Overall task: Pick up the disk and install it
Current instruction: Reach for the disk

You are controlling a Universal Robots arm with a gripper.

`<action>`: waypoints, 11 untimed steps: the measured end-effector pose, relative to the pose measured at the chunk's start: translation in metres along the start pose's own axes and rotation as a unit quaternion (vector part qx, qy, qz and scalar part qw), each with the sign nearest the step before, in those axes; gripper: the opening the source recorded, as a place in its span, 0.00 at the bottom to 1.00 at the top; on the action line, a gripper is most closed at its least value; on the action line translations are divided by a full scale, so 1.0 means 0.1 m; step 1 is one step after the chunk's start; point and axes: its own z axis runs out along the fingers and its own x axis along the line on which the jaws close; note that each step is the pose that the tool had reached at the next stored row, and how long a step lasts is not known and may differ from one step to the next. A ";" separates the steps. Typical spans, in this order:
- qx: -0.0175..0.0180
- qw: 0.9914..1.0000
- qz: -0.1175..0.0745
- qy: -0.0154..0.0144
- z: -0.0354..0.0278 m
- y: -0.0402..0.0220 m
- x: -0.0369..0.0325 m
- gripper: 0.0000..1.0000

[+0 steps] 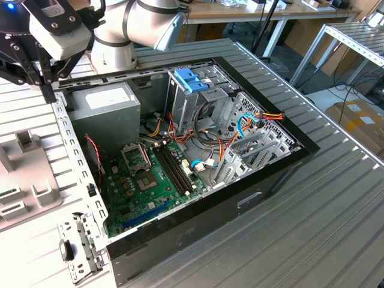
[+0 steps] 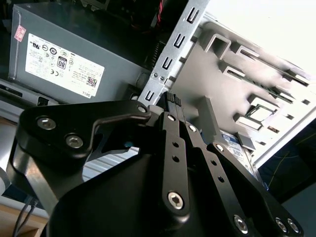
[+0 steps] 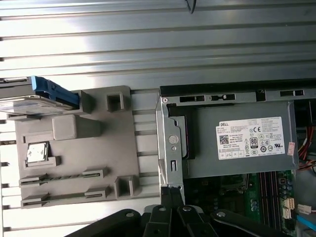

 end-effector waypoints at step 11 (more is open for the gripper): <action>0.000 1.000 0.000 0.000 -0.002 -0.005 0.066 0.11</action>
